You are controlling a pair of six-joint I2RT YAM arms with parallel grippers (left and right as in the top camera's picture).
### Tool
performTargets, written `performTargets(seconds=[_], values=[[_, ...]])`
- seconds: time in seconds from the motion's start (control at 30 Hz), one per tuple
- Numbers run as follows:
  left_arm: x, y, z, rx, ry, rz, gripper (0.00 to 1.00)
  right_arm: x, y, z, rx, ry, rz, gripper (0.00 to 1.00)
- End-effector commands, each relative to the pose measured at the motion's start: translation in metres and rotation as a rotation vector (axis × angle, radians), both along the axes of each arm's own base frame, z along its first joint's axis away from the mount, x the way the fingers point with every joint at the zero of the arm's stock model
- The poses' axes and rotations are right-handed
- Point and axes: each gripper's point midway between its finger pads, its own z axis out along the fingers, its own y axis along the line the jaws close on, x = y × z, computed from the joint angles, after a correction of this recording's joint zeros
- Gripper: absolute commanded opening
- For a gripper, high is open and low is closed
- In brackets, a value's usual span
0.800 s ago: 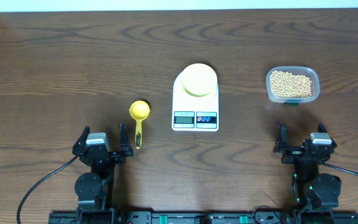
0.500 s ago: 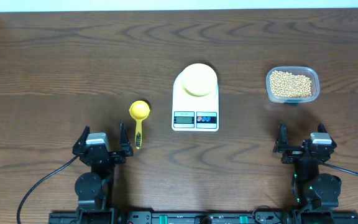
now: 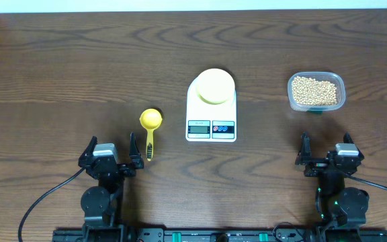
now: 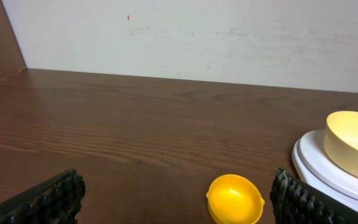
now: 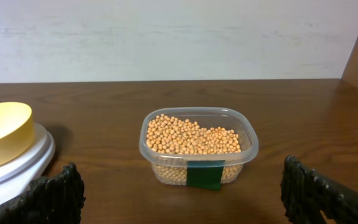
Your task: Scoop item into bowl and weigh 50g on scale
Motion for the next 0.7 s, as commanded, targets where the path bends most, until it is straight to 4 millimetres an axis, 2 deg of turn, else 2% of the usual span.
performTargets(seconds=[0.0, 0.27, 0.43, 0.57, 0.67], values=[[-0.002, 0.003, -0.016, 0.007, 0.053, 0.014, 0.98, 0.0, -0.002, 0.0, -0.014, 0.0, -0.006, 0.99], [-0.001, 0.002, -0.013, 0.005, 0.042, 0.012, 0.98, 0.0, -0.001, 0.0, -0.014, 0.0, -0.005, 0.99], [-0.002, -0.043, 0.015, -0.071, -0.066, -0.247, 0.98, 0.0, -0.001, 0.0, -0.014, 0.0, -0.005, 0.99], [-0.002, -0.044, 0.028, -0.064, -0.12, -0.259, 0.98, 0.0, -0.001, 0.0, -0.014, 0.0, -0.005, 0.99], [-0.005, -0.055, 0.038, -0.058, -0.162, -0.323, 0.98, 0.0, -0.002, 0.0, -0.014, 0.0, -0.006, 0.99]])
